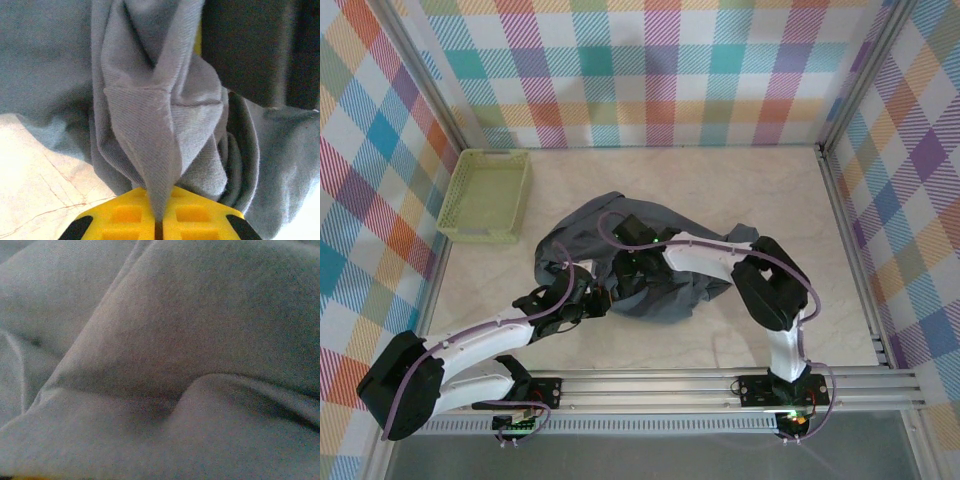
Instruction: Fold the inside-out t-shirt
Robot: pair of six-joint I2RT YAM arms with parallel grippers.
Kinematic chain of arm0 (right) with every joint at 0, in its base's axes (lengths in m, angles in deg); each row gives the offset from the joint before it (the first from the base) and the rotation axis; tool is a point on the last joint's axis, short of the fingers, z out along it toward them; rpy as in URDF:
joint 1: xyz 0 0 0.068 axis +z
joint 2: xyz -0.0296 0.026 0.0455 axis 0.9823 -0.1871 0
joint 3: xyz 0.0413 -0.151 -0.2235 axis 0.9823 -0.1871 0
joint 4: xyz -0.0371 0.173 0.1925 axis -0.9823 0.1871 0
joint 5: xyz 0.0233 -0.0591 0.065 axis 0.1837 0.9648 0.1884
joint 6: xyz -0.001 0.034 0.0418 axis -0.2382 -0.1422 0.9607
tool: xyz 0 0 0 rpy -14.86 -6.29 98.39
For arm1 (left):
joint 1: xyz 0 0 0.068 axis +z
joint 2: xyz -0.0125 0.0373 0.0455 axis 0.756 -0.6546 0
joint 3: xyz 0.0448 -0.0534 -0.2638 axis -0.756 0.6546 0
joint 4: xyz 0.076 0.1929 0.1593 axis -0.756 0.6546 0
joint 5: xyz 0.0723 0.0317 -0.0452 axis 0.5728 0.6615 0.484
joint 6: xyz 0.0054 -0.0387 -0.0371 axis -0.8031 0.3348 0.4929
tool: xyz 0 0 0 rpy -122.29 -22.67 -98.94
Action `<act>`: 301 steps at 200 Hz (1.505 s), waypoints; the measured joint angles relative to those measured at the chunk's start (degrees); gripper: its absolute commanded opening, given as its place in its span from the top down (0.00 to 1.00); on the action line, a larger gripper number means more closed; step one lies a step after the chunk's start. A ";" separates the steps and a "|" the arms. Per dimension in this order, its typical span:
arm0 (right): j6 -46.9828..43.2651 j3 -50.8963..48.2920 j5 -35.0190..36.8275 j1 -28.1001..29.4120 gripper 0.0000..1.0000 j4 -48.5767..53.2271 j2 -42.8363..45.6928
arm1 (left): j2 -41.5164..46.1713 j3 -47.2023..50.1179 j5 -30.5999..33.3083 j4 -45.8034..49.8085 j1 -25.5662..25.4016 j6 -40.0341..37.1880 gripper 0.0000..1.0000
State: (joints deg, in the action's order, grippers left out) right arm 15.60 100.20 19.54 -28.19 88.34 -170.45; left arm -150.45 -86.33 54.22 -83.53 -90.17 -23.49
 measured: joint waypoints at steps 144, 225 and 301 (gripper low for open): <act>-6.01 -15.74 -3.63 0.00 1.00 -1.70 28.94 | -6.05 -5.49 0.09 3.48 7.58 -0.79 0.63; -7.41 -20.28 -8.00 0.00 1.00 -5.62 32.06 | 3.08 -12.90 5.68 10.32 -5.20 -11.69 0.35; -9.31 -21.94 -11.37 0.07 1.00 -7.19 34.21 | -10.38 -17.44 14.36 10.69 -7.15 -12.92 0.35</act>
State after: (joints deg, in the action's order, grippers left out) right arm 6.29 78.25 8.18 -28.13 81.15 -136.24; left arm -160.84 -103.77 68.58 -72.84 -97.32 -36.41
